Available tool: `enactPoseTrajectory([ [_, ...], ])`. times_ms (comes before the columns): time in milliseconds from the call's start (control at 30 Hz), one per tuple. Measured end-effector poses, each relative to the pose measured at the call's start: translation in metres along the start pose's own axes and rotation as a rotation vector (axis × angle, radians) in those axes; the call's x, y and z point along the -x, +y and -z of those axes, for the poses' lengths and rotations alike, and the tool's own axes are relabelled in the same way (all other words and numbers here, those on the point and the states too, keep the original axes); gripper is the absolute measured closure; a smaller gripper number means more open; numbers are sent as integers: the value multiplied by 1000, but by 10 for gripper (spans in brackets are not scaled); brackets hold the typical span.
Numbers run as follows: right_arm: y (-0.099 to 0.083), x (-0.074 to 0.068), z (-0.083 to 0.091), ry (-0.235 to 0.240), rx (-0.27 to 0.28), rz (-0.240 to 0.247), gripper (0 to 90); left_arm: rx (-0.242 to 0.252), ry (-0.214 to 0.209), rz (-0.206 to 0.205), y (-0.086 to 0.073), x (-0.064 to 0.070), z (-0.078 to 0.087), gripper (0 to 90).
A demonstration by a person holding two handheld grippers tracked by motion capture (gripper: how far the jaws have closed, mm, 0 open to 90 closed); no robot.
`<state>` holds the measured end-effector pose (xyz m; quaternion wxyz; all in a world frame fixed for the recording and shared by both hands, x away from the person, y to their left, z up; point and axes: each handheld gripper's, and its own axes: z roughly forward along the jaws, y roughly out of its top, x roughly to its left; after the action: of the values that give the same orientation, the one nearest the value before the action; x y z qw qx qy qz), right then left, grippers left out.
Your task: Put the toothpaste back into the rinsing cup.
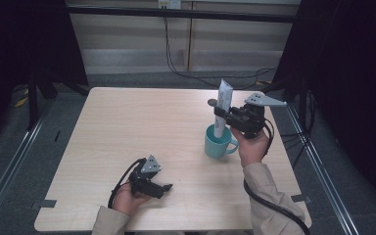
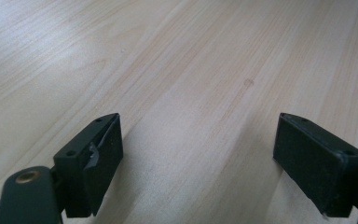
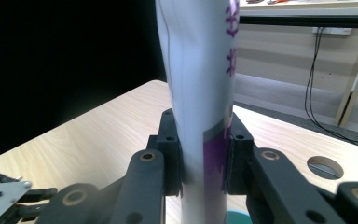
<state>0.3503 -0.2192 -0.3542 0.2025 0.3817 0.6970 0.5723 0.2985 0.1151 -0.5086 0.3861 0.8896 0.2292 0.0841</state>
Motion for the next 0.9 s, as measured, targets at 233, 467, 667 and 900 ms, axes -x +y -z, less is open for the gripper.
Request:
enactPoseTrajectory([
  [233,-3,4,-4,-20,5,-4,732,0,0,1,0,0,0,154],
  [467,-9,8,-7,-36,-2,-11,732,0,1,0,0,0,0,154],
  [667,-15,10,-9,-42,-4,-17,732,1,2,0,0,0,0,154],
  [900,-24,13,-11,-51,-9,-20,731,1,0,1,0,0,0,154],
])
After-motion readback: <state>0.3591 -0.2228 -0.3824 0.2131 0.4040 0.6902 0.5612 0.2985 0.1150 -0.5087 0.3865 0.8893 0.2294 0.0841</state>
